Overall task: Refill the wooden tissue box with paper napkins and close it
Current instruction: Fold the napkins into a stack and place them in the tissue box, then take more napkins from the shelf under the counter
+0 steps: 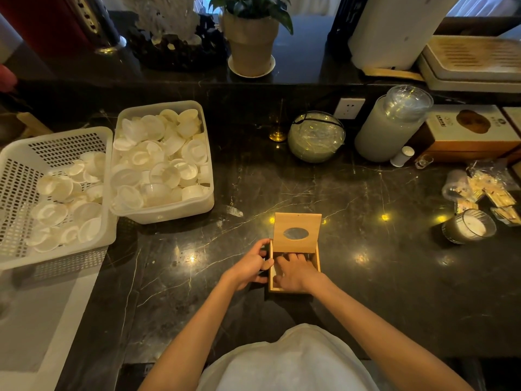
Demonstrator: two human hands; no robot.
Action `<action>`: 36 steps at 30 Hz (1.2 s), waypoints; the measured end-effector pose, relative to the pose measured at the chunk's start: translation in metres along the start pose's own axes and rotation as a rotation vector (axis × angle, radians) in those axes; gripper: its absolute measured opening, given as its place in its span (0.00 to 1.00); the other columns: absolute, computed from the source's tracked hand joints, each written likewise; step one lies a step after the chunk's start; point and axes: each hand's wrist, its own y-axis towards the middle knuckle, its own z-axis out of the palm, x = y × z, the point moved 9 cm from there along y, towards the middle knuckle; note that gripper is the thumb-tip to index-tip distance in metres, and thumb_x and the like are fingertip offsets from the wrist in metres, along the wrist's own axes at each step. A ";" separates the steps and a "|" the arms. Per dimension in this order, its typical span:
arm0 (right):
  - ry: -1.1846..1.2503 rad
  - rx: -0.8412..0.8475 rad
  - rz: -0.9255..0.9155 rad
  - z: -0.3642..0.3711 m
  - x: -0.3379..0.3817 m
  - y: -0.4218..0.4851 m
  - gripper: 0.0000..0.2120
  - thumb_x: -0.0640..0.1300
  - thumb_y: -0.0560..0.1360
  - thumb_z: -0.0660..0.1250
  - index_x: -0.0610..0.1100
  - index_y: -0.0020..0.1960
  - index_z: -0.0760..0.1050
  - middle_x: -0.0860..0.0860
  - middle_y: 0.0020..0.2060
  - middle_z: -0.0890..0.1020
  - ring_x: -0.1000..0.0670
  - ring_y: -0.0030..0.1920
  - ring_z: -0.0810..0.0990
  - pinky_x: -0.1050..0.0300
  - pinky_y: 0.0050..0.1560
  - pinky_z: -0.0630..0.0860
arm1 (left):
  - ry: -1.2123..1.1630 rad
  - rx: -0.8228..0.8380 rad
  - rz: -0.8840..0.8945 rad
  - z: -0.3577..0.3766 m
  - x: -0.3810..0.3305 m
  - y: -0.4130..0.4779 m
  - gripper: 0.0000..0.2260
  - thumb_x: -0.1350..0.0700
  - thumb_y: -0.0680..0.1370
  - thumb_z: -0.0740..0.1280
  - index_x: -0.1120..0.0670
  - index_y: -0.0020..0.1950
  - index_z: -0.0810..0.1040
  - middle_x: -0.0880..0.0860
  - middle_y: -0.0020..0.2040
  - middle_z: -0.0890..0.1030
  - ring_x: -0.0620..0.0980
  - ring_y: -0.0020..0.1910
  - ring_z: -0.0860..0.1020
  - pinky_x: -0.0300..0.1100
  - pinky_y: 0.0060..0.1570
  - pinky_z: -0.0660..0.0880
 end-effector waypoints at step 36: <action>0.297 -0.187 0.255 0.021 -0.062 -0.069 0.29 0.63 0.81 0.44 0.52 0.72 0.70 0.45 0.68 0.76 0.41 0.66 0.75 0.46 0.62 0.70 | 1.084 -0.278 0.103 0.041 0.009 -0.036 0.19 0.45 0.82 0.51 0.52 0.64 0.75 0.57 0.63 0.76 0.60 0.61 0.75 0.55 0.59 0.73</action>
